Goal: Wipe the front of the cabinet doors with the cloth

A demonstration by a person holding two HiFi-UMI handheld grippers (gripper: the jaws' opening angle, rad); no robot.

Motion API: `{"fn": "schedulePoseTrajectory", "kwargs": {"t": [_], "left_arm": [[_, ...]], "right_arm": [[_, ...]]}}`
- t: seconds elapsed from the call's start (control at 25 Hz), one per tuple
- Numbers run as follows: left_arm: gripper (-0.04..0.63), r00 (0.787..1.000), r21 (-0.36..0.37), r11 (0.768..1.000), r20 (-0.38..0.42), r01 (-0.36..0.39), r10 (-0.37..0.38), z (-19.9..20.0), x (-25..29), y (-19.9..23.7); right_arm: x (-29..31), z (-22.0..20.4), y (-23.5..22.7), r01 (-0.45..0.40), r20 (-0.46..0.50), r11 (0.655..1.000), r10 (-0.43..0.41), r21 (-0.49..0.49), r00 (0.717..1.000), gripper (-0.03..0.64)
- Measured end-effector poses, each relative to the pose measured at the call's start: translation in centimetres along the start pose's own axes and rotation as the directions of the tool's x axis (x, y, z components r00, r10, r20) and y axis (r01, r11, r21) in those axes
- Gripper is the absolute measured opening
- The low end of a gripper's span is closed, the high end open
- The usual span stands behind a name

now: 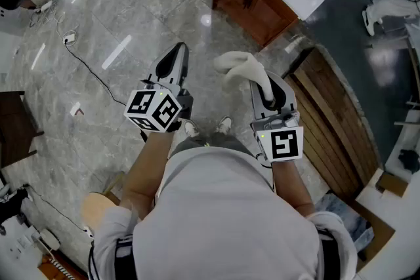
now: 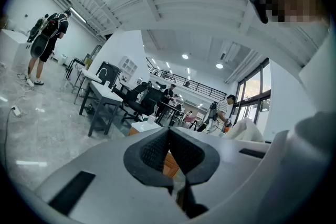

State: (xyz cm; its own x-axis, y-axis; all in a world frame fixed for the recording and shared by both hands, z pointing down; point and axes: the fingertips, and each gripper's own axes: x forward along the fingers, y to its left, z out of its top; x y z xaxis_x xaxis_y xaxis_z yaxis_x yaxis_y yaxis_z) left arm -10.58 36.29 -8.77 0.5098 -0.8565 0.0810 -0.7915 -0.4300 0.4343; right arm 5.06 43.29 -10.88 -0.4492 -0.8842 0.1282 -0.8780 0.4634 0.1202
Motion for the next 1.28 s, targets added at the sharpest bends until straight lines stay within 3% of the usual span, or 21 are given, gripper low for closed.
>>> {"fn": "schedulePoseTrajectory", "kwargs": {"t": [0.32,0.68,0.88,1.28], "left_arm": [[0.017,1.000,0.000,1.000,0.005,-0.023,0.023,-0.6,1.1,-1.2],[0.017,0.994,0.025,0.996,0.055,-0.091,0.090,-1.2,4.2,-3.5],[0.017,0.995,0.029,0.996,0.052,-0.088,0.086,-1.4,6.0,-4.3],[0.017,0.999,-0.015,0.999,0.026,-0.034,0.034,-1.1,11.7,0.2]], "right_arm": [[-1.0,-1.1,-2.0,-0.029,-0.023,0.999,0.029,0.014,0.999,0.081],[-1.9,-2.5,-7.8,-0.057,0.036,0.998,0.056,0.020,0.998,0.081],[-1.4,-3.1,-9.2,-0.061,0.037,0.998,0.060,0.028,0.998,0.081],[4.5,-3.4,-10.3,-0.018,0.016,1.000,0.018,0.010,1.000,0.081]]}}
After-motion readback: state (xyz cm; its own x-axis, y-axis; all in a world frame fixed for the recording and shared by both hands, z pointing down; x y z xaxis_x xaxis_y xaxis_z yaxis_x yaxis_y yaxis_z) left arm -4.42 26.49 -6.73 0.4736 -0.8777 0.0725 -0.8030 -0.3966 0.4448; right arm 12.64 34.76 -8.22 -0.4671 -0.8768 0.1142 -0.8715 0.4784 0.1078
